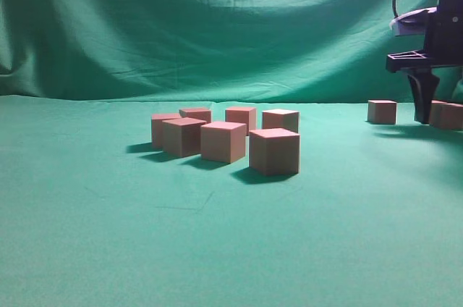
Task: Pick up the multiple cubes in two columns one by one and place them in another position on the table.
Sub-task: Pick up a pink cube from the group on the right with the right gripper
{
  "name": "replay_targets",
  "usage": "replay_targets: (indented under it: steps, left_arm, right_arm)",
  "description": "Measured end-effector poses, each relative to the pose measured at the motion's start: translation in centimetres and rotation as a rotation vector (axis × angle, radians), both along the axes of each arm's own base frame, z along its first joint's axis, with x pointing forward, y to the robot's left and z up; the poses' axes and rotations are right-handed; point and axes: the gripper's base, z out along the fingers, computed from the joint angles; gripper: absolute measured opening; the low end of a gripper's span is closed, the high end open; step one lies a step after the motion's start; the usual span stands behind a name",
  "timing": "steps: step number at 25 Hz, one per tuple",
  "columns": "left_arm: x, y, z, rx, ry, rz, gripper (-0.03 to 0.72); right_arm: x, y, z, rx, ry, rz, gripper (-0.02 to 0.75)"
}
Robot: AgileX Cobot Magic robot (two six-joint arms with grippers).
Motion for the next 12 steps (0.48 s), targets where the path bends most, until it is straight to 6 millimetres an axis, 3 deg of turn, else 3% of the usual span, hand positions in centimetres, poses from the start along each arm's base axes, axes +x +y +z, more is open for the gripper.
replay_targets:
  steps: [3,12]
  left_arm:
    - [0.0,0.0,0.0,0.0,0.0,0.0,0.0]
    - [0.0,0.0,0.0,0.0,0.0,0.0,0.0]
  right_arm:
    - [0.01,-0.07,0.01,-0.009,-0.001,0.004,0.261]
    - [-0.2,-0.21,0.76,-0.025,0.054,-0.003,0.262]
